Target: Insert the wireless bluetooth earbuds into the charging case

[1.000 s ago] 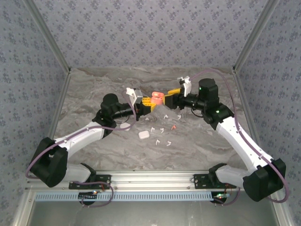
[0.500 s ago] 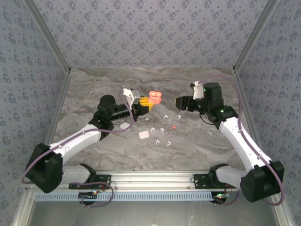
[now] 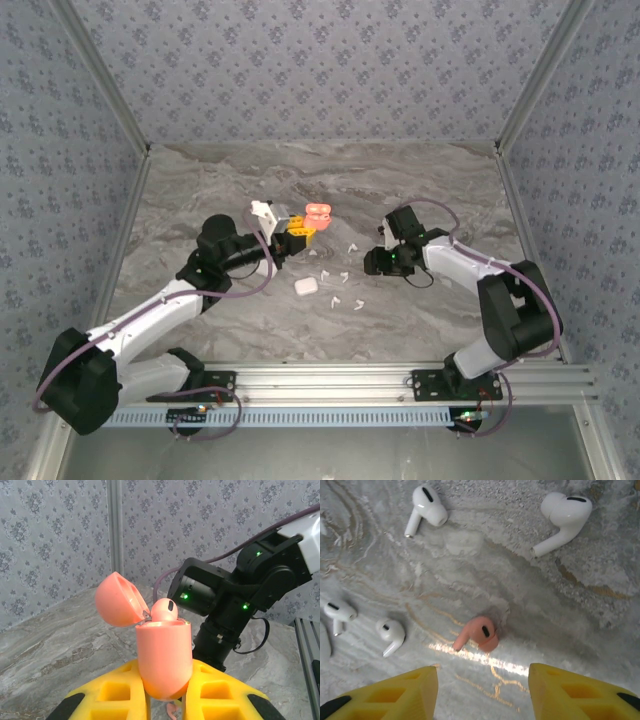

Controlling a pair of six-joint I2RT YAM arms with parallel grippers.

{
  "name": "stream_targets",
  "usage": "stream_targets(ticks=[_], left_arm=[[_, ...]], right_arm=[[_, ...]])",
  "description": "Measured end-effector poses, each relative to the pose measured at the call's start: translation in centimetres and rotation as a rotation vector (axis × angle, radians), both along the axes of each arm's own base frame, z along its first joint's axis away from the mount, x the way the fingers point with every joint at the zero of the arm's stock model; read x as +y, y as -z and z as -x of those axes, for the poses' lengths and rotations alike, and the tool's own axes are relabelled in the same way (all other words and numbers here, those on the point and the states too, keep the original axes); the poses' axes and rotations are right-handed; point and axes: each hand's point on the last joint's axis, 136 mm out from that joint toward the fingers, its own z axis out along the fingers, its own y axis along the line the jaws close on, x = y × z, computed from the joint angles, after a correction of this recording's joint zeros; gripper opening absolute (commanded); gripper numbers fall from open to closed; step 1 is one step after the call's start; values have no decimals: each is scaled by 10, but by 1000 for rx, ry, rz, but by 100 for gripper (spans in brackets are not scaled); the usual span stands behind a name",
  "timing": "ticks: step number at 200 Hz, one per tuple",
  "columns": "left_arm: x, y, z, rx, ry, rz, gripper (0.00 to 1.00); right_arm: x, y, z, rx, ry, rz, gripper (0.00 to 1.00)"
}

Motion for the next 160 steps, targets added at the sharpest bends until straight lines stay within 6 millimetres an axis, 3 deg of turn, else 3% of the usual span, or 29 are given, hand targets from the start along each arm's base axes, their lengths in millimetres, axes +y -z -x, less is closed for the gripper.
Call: stream_targets(ticks=[67, 160], left_arm=[[0, 2, 0, 7, 0, -5, 0], [0, 2, 0, 7, 0, -6, 0]], right_arm=[[7, 21, -15, -3, -18, -8, 42], [8, 23, -17, 0, -32, -7, 30]])
